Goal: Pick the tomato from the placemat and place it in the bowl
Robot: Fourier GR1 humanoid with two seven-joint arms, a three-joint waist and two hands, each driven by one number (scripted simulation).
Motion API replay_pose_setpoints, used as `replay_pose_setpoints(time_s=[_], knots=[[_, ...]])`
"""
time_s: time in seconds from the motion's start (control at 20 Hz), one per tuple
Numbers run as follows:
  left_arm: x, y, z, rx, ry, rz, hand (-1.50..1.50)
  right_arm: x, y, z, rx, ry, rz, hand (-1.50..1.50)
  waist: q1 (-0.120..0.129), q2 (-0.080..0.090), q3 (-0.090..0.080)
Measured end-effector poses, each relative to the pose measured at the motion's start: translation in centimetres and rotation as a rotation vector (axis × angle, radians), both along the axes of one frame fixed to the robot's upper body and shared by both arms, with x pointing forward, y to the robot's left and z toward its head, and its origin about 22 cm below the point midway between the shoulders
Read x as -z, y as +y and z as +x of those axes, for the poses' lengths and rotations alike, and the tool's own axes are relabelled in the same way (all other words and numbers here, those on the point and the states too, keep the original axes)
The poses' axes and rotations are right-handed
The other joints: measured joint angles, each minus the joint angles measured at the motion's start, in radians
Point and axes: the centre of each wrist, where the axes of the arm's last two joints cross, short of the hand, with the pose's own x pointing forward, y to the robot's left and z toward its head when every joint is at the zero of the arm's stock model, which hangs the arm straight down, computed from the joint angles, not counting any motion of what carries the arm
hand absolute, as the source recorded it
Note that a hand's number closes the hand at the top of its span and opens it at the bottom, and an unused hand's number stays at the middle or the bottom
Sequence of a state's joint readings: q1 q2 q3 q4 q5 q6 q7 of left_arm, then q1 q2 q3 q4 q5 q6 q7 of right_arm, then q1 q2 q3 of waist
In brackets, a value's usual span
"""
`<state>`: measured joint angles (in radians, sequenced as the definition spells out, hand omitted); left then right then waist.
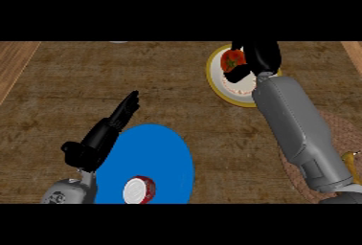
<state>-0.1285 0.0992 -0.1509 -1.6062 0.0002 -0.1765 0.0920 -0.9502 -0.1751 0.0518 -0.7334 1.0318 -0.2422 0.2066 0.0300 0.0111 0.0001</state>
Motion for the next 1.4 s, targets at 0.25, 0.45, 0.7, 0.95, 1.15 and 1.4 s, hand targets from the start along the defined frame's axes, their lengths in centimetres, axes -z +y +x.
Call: replay_pose_setpoints(time_s=[0.25,0.45,0.7,0.95,1.15,1.4], knots=[[-0.2,-0.4,0.2,0.014,-0.009,-0.001,0.0,1.1,-2.5,1.2,-0.01,0.21,0.089,-1.5,0.012,0.006,0.001],[-0.4,-0.6,0.0,0.018,-0.011,-0.003,0.0,1.2,-3.8,1.9,-0.079,0.225,0.16,-1.5,0.017,0.007,0.001],[0.3,-0.7,0.3,0.014,-0.014,-0.003,0.0,0.6,-4.7,2.4,-0.097,0.143,0.271,-1.5,0.011,0.006,0.001],[0.4,-0.9,0.5,0.012,-0.021,0.001,0.0,-0.5,-6.6,2.8,-0.011,0.015,0.451,-1.5,0.012,0.007,0.001],[0.4,-0.6,0.4,0.011,-0.016,-0.003,0.0,-1.5,-10.2,2.8,0.057,-0.017,0.588,-1.5,0.01,0.005,0.001],[0.6,-0.9,0.0,0.007,-0.013,-0.002,0.0,-1.2,-16.1,1.5,0.134,-0.058,0.705,-1.5,0.002,0.004,0.002]])
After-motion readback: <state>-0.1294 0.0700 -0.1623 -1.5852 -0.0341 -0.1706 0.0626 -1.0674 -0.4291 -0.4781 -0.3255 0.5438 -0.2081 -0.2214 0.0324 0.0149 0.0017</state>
